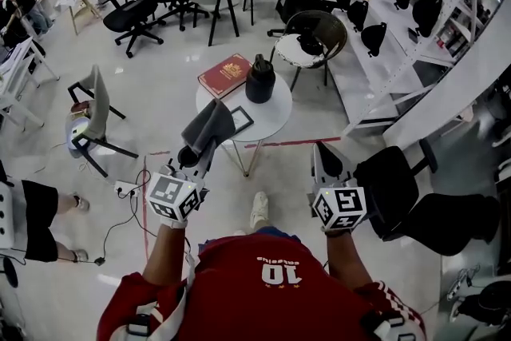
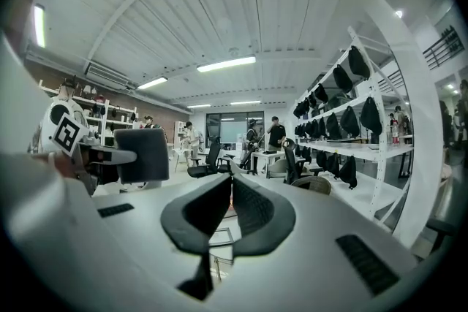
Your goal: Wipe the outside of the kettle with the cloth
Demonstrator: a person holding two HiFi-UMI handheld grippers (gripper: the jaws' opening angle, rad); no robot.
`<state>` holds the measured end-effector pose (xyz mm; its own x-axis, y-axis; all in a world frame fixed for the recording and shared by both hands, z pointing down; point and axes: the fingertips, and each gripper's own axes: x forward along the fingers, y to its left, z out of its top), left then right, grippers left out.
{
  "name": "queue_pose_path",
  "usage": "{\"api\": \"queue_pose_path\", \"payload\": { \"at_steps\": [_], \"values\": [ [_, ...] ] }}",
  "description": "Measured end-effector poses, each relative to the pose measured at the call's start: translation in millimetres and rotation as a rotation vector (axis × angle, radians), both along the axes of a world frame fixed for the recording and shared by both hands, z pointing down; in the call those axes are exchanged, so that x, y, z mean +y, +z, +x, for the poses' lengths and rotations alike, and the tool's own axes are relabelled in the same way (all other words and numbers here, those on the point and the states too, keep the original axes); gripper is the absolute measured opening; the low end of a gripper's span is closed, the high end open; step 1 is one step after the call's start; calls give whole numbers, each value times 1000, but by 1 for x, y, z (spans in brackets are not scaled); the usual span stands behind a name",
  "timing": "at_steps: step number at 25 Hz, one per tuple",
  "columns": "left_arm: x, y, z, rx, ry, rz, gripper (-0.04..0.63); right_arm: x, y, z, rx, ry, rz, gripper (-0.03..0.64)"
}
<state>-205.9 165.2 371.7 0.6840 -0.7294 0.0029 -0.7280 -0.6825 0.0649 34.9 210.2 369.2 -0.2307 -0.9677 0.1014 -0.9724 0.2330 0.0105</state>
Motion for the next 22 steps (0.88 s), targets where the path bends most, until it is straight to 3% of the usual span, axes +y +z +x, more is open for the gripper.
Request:
{"api": "queue_pose_path", "payload": {
  "at_steps": [22],
  "values": [
    [-142,2,53,-62,-23,-13,46,-159,-5,41,-44,-91,13,20]
  ]
}}
